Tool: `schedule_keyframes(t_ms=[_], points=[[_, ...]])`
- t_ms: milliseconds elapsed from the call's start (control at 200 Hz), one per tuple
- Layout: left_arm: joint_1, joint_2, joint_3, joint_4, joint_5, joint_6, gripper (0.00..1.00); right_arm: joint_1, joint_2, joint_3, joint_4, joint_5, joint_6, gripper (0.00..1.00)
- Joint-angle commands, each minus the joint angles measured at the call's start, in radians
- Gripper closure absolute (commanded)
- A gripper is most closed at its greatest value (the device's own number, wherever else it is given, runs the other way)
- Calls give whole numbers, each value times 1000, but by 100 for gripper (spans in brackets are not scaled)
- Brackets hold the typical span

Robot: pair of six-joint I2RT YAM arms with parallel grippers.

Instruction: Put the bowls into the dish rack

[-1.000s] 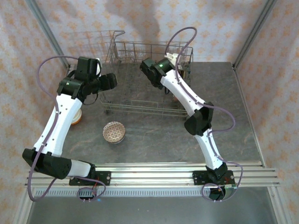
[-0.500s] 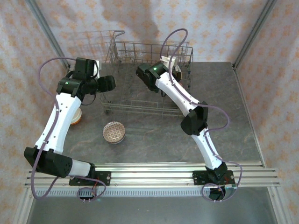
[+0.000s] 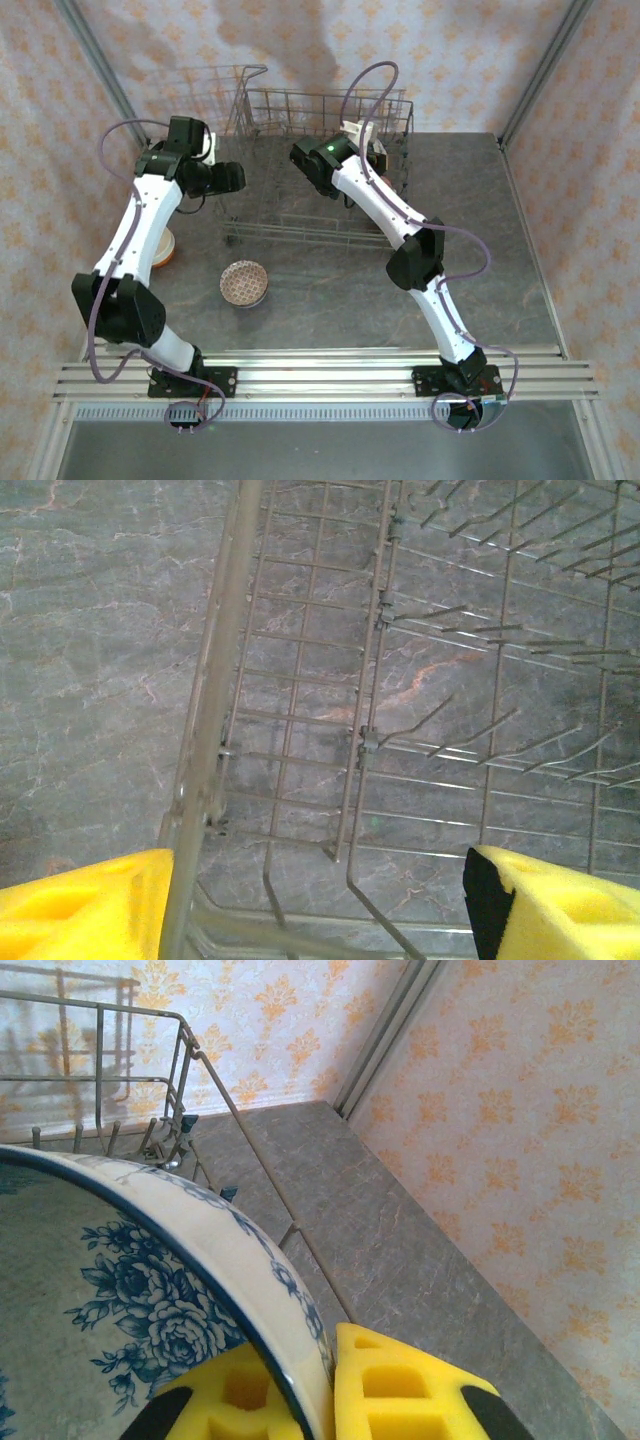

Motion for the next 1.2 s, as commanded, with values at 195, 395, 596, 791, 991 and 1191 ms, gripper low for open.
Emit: schedule_keyframes(t_ms=[195,395,596,791,991,1191], points=[[5,97,118,-49,-79,86,24,5,-44,-11,-154,52,1,100],[-43,101,99,-42,-82,112,23,6,-49,-8,-153,85,-20,100],[-93,92,102,-53,-92,120,23,5,-66,-34,-155,108,-39,100],[-148,71,91,-61,-70,120,23,-13,-96,-92,-155,121,-38,100],[-188,32,35,-32,-24,98,23,-48,-164,-164,-156,124,-22,100],[-254,19,18,-22,4,78,23,-83,-197,-211,-156,161,-51,100]])
